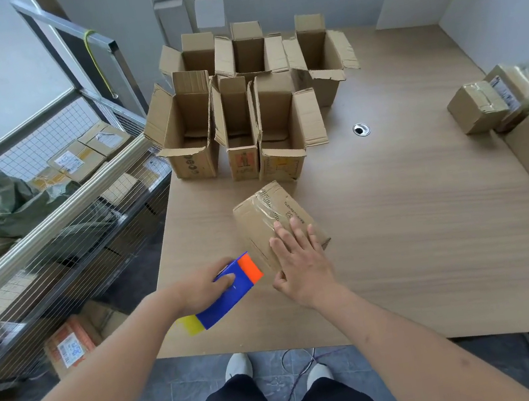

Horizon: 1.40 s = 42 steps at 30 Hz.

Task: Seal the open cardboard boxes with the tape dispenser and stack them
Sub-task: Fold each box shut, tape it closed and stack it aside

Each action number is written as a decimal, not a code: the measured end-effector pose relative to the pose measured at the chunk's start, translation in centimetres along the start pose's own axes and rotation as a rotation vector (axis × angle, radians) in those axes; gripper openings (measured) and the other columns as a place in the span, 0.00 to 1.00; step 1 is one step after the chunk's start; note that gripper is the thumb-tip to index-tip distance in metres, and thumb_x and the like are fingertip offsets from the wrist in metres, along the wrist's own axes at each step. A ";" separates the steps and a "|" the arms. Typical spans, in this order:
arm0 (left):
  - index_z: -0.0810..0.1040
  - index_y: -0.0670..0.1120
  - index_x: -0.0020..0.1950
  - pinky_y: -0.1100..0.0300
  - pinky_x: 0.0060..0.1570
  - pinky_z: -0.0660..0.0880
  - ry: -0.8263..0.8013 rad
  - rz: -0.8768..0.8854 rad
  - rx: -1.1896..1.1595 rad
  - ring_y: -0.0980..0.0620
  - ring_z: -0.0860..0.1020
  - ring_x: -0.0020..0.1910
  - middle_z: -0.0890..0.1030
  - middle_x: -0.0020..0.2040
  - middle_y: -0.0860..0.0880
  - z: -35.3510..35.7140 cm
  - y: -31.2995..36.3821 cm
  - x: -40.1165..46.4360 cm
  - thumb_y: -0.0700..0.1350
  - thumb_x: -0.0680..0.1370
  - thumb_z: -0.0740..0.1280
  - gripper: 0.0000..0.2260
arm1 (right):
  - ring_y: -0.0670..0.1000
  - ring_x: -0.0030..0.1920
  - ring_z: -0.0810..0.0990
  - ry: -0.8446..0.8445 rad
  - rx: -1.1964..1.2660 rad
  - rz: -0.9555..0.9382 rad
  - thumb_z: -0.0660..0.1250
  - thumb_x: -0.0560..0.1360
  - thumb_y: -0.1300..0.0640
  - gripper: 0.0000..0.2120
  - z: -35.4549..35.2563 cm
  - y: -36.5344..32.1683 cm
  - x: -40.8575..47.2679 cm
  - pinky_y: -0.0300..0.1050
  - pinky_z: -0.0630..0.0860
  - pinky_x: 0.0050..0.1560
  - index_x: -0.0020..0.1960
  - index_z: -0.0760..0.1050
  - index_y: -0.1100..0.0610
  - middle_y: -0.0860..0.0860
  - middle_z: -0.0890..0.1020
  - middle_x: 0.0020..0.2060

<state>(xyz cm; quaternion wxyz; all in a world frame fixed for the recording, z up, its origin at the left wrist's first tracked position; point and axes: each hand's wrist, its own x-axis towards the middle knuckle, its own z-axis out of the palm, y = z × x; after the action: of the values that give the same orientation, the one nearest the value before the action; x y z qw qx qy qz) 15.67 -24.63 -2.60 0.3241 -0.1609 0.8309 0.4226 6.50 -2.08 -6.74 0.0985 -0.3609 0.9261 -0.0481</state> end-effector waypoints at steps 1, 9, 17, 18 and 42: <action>0.66 0.65 0.73 0.45 0.62 0.77 -0.037 0.020 -0.060 0.47 0.82 0.55 0.83 0.59 0.51 -0.6 -0.4 -0.3 0.51 0.86 0.59 0.16 | 0.59 0.82 0.46 0.003 0.019 -0.041 0.67 0.71 0.54 0.32 -0.3 0.7 -0.1 0.64 0.45 0.80 0.74 0.64 0.54 0.49 0.56 0.82; 0.67 0.78 0.67 0.48 0.66 0.73 -0.098 0.030 0.106 0.56 0.76 0.62 0.74 0.64 0.62 -5.4 -3.6 -3.5 0.53 0.75 0.74 0.29 | 0.55 0.75 0.67 0.039 0.002 -0.282 0.66 0.65 0.75 0.34 -4.3 4.7 0.7 0.47 0.60 0.75 0.67 0.72 0.52 0.44 0.75 0.70; 0.68 0.73 0.71 0.50 0.62 0.77 -0.023 0.205 -0.013 0.53 0.79 0.59 0.78 0.63 0.56 -6.8 -3.5 -5.1 0.42 0.77 0.74 0.32 | 0.62 0.72 0.61 -0.133 -0.011 0.197 0.55 0.71 0.23 0.42 -3.7 -3.5 2.5 0.63 0.58 0.74 0.77 0.56 0.44 0.56 0.63 0.70; 0.67 0.72 0.72 0.48 0.61 0.78 -0.024 0.219 -0.027 0.49 0.79 0.58 0.78 0.63 0.53 -6.9 -3.4 -5.2 0.41 0.77 0.74 0.34 | 0.64 0.75 0.56 -0.157 -0.029 0.207 0.57 0.71 0.23 0.44 -3.1 -4.3 2.6 0.65 0.53 0.77 0.79 0.53 0.44 0.59 0.59 0.72; 0.69 0.69 0.73 0.51 0.63 0.77 -0.132 0.410 0.079 0.58 0.73 0.67 0.72 0.68 0.65 -7.6 -0.7 -3.7 0.40 0.76 0.74 0.34 | 0.50 0.52 0.85 -0.182 1.224 0.172 0.68 0.81 0.62 0.09 -7.0 -4.3 0.7 0.57 0.80 0.63 0.60 0.82 0.59 0.57 0.86 0.52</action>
<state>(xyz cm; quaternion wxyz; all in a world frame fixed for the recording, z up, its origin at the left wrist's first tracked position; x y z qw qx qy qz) 15.73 -31.24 2.76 0.2913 0.0524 0.8391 0.4565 7.33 -5.56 0.67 0.3696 -0.1659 0.7443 -0.5310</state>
